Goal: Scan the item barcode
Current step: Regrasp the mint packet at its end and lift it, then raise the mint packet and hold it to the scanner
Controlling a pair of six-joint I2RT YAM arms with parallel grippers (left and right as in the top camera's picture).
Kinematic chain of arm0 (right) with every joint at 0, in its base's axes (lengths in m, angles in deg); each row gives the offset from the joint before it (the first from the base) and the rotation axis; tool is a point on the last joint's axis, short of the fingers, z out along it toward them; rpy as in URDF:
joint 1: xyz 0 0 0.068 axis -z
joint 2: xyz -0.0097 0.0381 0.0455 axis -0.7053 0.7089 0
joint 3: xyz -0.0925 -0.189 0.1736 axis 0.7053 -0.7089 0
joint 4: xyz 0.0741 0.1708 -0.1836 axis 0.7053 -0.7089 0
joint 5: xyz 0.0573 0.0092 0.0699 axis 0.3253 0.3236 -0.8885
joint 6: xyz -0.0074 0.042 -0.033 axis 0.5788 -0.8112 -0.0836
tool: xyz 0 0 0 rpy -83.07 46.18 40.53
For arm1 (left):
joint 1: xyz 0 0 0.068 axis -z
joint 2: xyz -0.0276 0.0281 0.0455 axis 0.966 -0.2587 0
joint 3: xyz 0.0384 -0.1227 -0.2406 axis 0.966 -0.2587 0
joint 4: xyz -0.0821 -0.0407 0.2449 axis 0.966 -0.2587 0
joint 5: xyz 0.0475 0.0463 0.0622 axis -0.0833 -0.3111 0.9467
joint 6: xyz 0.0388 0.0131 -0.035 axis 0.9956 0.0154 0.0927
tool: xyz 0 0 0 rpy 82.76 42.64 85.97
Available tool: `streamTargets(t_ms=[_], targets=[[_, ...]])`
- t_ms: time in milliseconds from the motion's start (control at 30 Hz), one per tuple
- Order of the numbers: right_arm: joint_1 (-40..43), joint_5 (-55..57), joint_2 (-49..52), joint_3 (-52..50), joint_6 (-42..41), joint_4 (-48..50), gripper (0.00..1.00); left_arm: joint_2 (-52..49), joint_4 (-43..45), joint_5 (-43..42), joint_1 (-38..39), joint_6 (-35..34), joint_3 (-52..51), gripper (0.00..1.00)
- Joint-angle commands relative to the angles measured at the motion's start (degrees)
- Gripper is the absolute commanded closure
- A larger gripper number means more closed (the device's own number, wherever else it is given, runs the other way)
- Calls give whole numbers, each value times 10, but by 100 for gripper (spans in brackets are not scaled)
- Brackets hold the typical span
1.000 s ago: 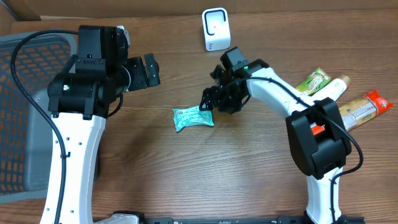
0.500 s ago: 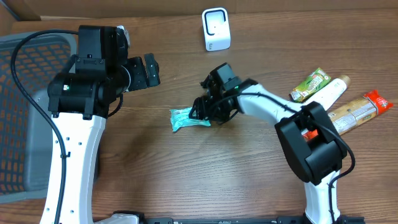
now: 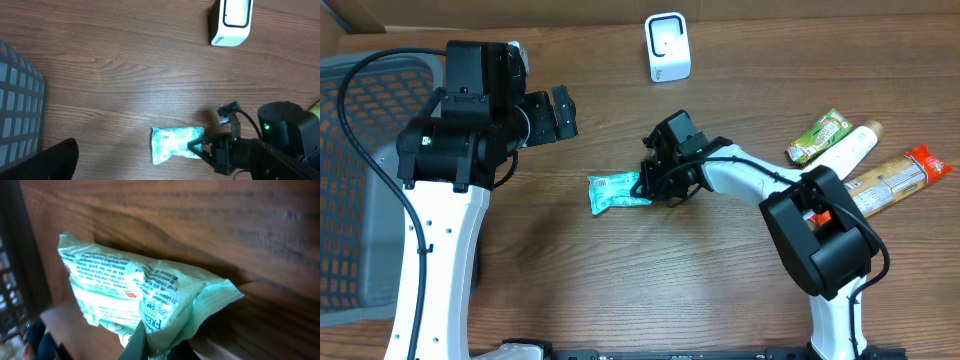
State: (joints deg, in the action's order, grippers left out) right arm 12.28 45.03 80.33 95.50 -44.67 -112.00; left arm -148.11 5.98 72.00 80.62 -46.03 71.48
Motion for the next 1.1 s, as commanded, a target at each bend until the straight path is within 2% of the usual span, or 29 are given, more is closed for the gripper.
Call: streamTargets(t_ms=[0,333,600,933,1067], targets=[[37,-77,-28,-11,72,-14,96,-1,0,-2,1,7,5,0],[166,-99,-278,-11,165,-136,96,-1,0,-2,1,7,5,1],[170,52,-421,-11,162,-193,96,-1,0,-2,1,7,5,1],[170,60,-462,-1,143,-208,97,-1,0,-2,1,7,5,0],[170,85,-441,58,143,-242,97,-1,0,-2,1,7,5,0]])
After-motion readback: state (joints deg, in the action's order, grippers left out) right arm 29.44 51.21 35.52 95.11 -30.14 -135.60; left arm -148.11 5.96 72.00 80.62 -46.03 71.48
